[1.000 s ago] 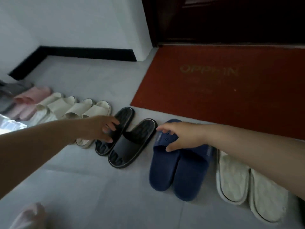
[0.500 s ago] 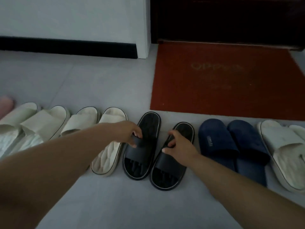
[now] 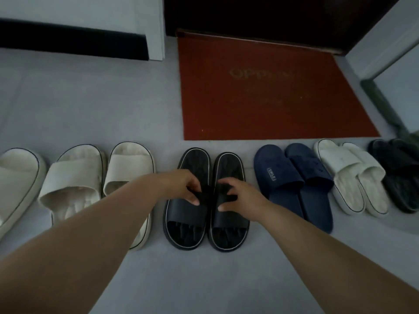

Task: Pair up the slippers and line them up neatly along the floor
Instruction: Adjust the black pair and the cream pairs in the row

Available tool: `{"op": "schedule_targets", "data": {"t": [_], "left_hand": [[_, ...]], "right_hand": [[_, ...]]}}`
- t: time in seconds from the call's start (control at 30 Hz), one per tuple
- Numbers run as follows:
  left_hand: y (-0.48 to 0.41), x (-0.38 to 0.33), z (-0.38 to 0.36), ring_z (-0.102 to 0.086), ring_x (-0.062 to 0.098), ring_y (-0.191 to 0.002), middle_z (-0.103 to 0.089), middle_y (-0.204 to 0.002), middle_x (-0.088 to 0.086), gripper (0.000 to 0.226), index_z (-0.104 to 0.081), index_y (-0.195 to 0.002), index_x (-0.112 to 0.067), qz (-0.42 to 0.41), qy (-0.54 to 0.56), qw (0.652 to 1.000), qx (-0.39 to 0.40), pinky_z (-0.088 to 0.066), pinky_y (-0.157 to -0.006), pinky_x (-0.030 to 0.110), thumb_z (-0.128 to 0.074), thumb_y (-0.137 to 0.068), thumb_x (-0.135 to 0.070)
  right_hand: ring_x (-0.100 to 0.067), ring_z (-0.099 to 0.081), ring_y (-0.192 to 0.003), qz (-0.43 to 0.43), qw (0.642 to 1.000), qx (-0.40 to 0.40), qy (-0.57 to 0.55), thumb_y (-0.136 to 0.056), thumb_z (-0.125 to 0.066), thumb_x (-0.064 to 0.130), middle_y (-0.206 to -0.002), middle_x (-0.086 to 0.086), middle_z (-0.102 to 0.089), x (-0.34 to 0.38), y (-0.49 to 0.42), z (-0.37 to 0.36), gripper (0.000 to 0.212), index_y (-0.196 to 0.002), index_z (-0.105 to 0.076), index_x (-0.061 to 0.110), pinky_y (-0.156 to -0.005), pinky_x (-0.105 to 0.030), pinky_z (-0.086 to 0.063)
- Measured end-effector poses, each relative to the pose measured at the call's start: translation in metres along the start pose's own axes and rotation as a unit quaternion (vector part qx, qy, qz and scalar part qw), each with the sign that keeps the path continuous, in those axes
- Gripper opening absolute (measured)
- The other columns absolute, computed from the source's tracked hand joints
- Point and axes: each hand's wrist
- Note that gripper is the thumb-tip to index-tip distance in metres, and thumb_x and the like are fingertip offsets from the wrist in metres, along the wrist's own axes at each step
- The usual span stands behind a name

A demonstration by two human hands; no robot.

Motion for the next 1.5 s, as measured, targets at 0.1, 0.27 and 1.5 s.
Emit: {"op": "schedule_targets", "data": {"t": [0.1, 0.27, 1.5], "left_hand": [[0.0, -0.009, -0.001, -0.046, -0.004, -0.064, -0.052, -0.066, -0.016, 0.012, -0.066, -0.087, -0.015, 0.01, -0.027, 1.0, -0.007, -0.035, -0.062, 0.012, -0.07, -0.078, -0.021], [0.011, -0.018, -0.006, -0.057, 0.009, -0.081, -0.061, -0.078, -0.007, 0.02, -0.068, -0.094, -0.012, 0.059, 0.118, 0.985, -0.113, -0.042, -0.079, 0.019, -0.072, -0.077, -0.022], [-0.011, -0.005, -0.012, -0.043, 0.035, -0.13, -0.037, -0.145, 0.016, 0.083, -0.014, -0.147, -0.024, 0.159, -0.071, 0.958, -0.226, -0.036, -0.109, 0.041, -0.059, -0.079, -0.005]], "right_hand": [[-0.025, -0.051, -0.117, 0.015, 0.998, -0.006, 0.059, -0.071, -0.077, 0.027, -0.119, -0.005, -0.061, 0.001, -0.003, 0.008, 0.058, -0.123, -0.053, 0.025, -0.102, -0.041, -0.043], [-0.022, -0.053, -0.117, 0.085, 0.982, 0.006, 0.168, -0.067, -0.079, 0.033, -0.119, 0.002, -0.065, 0.02, 0.001, 0.056, 0.047, -0.111, -0.065, 0.025, -0.102, -0.04, -0.043], [-0.02, -0.041, -0.127, 0.12, 0.991, -0.004, 0.063, -0.074, -0.076, 0.021, -0.14, -0.004, -0.041, -0.064, -0.001, 0.051, 0.099, -0.148, -0.01, 0.021, -0.102, -0.026, -0.035]]}}
Point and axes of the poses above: each hand's wrist, its own y-axis away from the middle knuckle, its own z-axis out of the back of the hand, x = y × z
